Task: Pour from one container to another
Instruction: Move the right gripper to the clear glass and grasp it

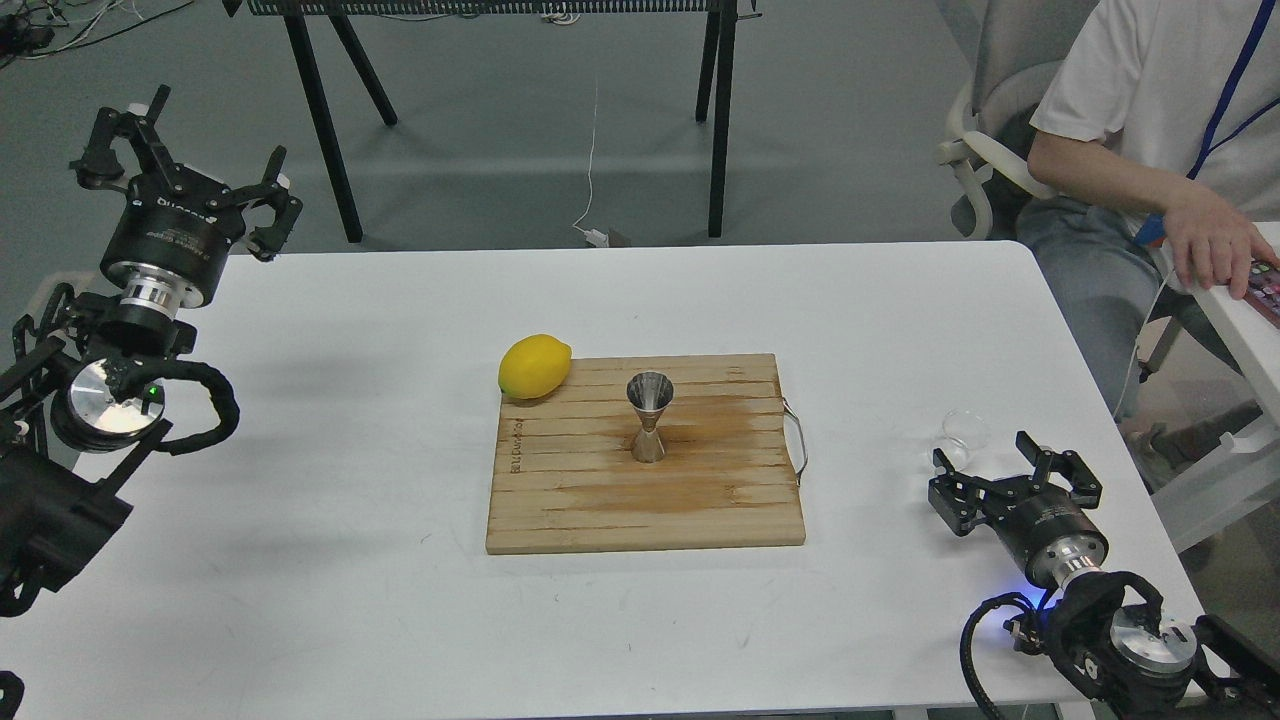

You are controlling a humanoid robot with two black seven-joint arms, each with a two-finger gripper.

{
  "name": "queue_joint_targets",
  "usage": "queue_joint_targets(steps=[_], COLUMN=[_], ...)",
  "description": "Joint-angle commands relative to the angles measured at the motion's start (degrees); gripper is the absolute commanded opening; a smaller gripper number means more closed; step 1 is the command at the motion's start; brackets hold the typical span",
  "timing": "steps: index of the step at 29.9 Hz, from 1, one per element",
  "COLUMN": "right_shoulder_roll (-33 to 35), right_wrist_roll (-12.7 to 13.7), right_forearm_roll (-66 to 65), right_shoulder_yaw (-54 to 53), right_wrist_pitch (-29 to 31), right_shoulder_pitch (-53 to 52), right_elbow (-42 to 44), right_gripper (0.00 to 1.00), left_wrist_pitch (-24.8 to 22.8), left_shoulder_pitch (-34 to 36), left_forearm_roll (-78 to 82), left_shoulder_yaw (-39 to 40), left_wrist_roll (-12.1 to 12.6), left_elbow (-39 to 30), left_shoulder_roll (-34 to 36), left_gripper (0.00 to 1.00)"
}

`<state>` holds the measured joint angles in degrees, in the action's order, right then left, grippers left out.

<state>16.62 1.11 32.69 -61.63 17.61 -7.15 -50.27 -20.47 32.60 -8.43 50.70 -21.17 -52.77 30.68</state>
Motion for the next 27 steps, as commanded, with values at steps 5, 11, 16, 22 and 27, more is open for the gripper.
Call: queue_joint_targets(steps=[5, 11, 16, 22, 27], right_shoulder_roll=[-1.8, -1.9, -3.1, -3.9, -4.1], right_wrist_roll=[0.1, 0.6, 1.4, 1.3, 1.4], right_forearm_roll=[0.0, -0.1, -0.1, -0.1, -0.1], right_shoulder_yaw=[-0.1, -0.1, -0.2, -0.2, -0.2], right_wrist_pitch=[0.1, 0.0, 0.1, 0.1, 0.1], right_shoulder_pitch=[-1.1, -1.9, -2.3, -3.3, -4.5], right_elbow=[2.3, 3.6, 4.6, 5.3, 6.2], right_gripper=[0.95, 0.88, 0.83, 0.83, 0.77], left_wrist_pitch=[0.2, 0.1, 0.1, 0.1, 0.1], left_shoulder_pitch=[0.4, 0.4, 0.2, 0.3, 0.3], left_forearm_roll=[0.1, 0.1, 0.0, 0.1, 0.1], left_shoulder_yaw=[0.3, 0.5, 0.5, 0.5, 0.5], left_wrist_roll=[0.0, 0.0, 0.0, -0.4, -0.5], left_elbow=[0.1, 0.1, 0.1, 0.1, 0.1], left_shoulder_roll=[-0.3, 0.3, 0.2, 0.1, 0.2], left_gripper=[1.0, 1.0, 1.0, 1.0, 1.0])
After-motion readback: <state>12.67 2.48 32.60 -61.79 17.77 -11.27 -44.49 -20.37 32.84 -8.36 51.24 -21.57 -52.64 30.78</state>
